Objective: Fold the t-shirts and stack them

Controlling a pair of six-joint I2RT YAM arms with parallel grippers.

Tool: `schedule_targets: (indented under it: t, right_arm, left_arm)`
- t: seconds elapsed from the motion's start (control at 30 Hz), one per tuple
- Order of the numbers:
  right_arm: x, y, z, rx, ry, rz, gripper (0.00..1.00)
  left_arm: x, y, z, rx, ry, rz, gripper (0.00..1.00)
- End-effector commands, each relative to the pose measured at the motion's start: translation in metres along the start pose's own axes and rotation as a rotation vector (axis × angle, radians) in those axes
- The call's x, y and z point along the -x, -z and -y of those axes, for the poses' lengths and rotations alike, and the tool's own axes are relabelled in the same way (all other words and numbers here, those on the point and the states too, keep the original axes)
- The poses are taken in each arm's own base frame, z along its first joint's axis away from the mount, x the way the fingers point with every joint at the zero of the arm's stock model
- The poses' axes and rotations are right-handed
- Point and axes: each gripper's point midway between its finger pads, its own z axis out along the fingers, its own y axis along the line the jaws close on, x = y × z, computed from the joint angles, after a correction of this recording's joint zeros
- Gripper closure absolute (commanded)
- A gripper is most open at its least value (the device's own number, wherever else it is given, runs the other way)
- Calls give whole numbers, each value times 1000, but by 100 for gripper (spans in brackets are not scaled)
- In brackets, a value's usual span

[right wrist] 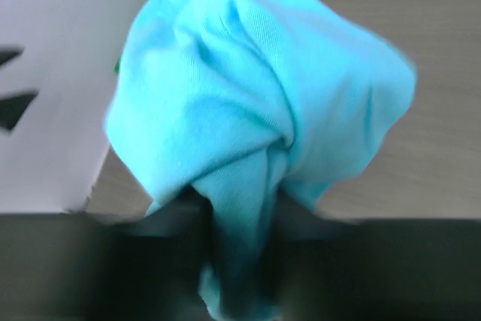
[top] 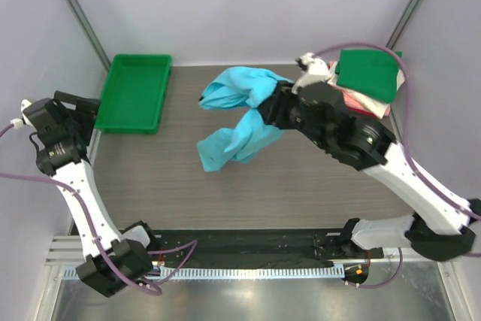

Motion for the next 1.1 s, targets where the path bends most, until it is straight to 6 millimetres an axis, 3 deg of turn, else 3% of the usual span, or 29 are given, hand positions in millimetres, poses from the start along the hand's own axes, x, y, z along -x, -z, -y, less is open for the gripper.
schedule_targets:
  t: [0.0,0.03,0.07,0.1,0.13,0.17,0.2,0.27,0.3,0.37,0.53,0.6,0.8,0.93,1.07]
  right_arm:
    - [-33,15,88,-273,-211,61,36]
    - [-53,12,105,-309,-241,40,8]
    - [-106,4,145,-408,-256,-48,1]
    - [-127,6,161,-438,-284,-76,0]
    - [-138,14,170,-442,-351,-65,0]
    - [-172,15,194,-494,-359,-118,0]
    - [-181,18,198,-496,-370,-124,0]
    - [-185,27,204,-486,-370,-104,0]
    - [-183,28,204,-482,-355,-101,0]
    - [-172,29,202,-477,-310,-88,0]
    - [-158,14,199,-506,-193,-120,0]
    - [-154,2,198,-512,-131,-141,0]
    - [-141,-37,188,-445,-70,-167,0]
    - [-151,-65,211,-471,-66,-247,0]
    - [-173,-70,244,-490,-144,-316,0]
  left_arm:
    - [-26,24,-16,17,-119,-49,18]
    - [-37,26,-23,17,-123,-73,18]
    - [-47,29,-24,3,-136,-102,18]
    - [-60,36,-21,-29,-164,-124,17]
    - [-76,34,-32,-19,-181,-165,16]
    - [-88,35,-42,15,-208,-198,13]
    - [-108,35,-47,28,-276,-259,13]
    - [-134,33,-68,112,-366,-331,14]
    - [-160,37,-66,96,-440,-402,14]
    - [-194,36,-81,148,-516,-510,18]
    - [-269,43,-112,212,-655,-659,21]
    - [-286,43,-116,202,-661,-688,22]
    - [-311,36,-146,288,-686,-744,28]
    - [-331,36,-151,289,-690,-797,30]
    - [-351,37,-158,290,-712,-828,32]
